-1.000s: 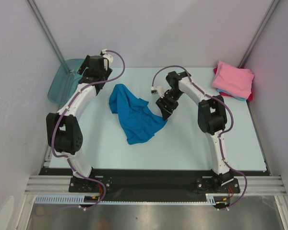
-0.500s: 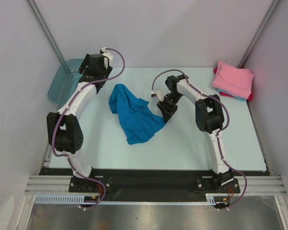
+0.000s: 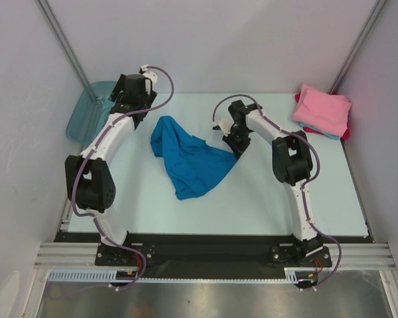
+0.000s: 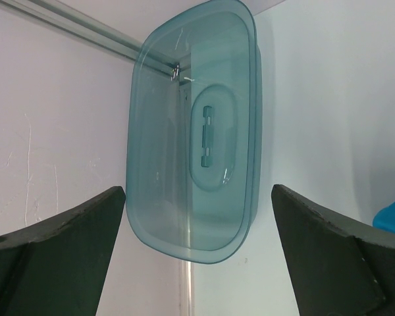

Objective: Fold and stack the t-shirts
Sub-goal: Move the tshirt to the center of the board

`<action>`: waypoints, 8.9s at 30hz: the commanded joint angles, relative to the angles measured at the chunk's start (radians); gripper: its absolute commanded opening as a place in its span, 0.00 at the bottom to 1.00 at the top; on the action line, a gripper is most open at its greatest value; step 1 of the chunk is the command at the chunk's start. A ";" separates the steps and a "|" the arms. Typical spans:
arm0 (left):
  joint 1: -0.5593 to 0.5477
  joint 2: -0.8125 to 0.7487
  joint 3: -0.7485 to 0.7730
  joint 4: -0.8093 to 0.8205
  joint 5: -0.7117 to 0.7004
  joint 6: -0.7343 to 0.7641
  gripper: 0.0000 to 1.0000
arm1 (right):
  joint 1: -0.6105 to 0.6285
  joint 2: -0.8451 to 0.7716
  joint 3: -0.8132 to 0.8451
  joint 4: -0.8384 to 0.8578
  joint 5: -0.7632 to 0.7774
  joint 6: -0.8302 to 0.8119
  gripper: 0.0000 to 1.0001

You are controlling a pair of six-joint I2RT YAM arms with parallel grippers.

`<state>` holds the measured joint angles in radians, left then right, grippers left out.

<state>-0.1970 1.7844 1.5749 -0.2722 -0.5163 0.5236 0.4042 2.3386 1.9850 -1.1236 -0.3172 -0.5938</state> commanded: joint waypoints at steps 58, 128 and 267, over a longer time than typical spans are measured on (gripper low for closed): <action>-0.094 0.461 0.373 -0.177 1.027 0.187 0.98 | -0.030 -0.522 -0.569 1.966 0.813 -0.764 0.00; -0.096 0.394 0.511 -1.021 0.891 0.448 1.00 | -0.050 -0.426 -0.499 1.921 0.808 -0.719 0.00; -0.173 -0.272 -0.493 -0.402 0.782 0.627 0.49 | -0.025 -0.409 -0.578 1.949 0.843 -0.764 0.00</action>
<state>-0.3534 1.5864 1.1549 -0.7971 0.2962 1.1484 0.3729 1.9671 1.4014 0.7609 0.5114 -1.3621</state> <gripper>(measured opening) 0.491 0.011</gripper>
